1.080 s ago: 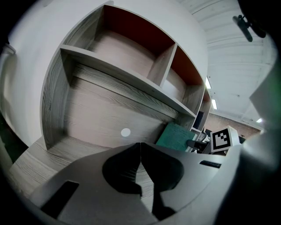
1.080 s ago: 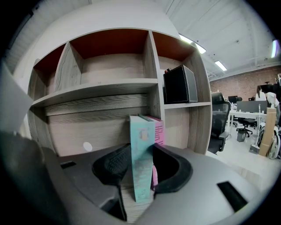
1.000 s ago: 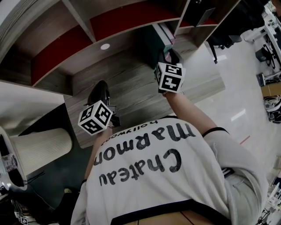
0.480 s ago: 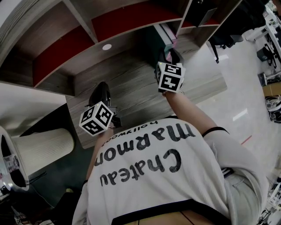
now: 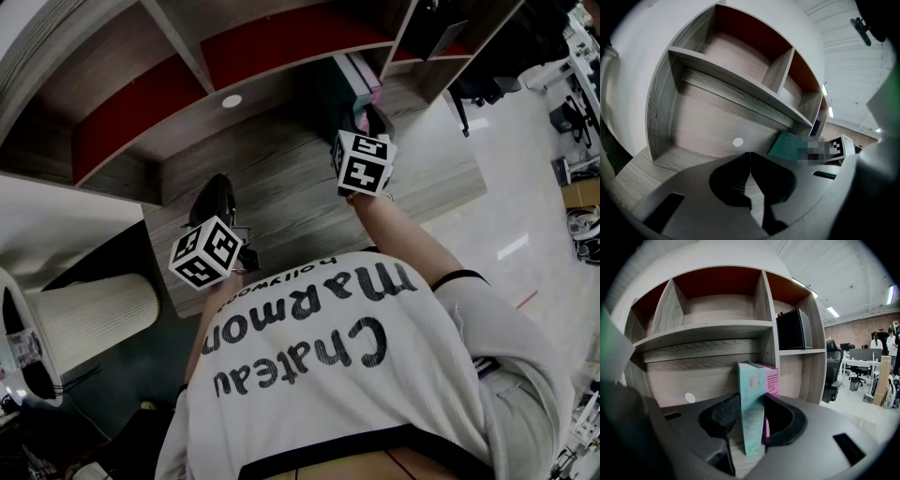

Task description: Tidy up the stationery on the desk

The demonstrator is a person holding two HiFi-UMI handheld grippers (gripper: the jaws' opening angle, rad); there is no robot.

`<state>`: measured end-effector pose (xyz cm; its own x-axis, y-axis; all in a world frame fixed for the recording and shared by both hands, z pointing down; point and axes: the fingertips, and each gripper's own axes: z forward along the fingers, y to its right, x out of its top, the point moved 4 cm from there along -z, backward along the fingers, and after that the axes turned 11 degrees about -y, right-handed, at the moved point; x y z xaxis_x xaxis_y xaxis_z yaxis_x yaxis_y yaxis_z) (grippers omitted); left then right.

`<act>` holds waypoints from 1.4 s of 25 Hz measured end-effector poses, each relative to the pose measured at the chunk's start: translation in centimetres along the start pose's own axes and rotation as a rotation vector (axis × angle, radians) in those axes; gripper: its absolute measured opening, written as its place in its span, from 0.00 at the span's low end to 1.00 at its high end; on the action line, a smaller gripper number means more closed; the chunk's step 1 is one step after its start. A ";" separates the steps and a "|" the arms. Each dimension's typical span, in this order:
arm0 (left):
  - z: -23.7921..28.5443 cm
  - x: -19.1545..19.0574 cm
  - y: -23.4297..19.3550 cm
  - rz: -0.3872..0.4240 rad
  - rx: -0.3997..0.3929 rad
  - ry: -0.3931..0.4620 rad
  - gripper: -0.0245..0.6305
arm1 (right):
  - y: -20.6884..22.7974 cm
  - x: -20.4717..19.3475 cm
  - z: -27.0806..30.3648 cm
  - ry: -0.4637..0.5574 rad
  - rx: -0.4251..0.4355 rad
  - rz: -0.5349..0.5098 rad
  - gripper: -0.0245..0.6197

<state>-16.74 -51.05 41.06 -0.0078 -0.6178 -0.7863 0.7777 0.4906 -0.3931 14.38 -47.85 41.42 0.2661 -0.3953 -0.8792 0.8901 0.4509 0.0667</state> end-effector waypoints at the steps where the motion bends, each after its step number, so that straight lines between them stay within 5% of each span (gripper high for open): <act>1: 0.0 0.0 0.0 -0.001 0.001 0.000 0.06 | -0.1 0.0 0.1 -0.008 0.004 0.006 0.30; 35: 0.7 0.5 -0.6 -0.017 0.011 -0.003 0.06 | -0.7 0.2 1.4 -0.046 0.039 0.005 0.30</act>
<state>-16.74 -52.10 41.22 -0.0193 -0.6280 -0.7779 0.7845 0.4729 -0.4012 14.36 -49.34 41.90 0.2862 -0.4303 -0.8561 0.9025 0.4213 0.0900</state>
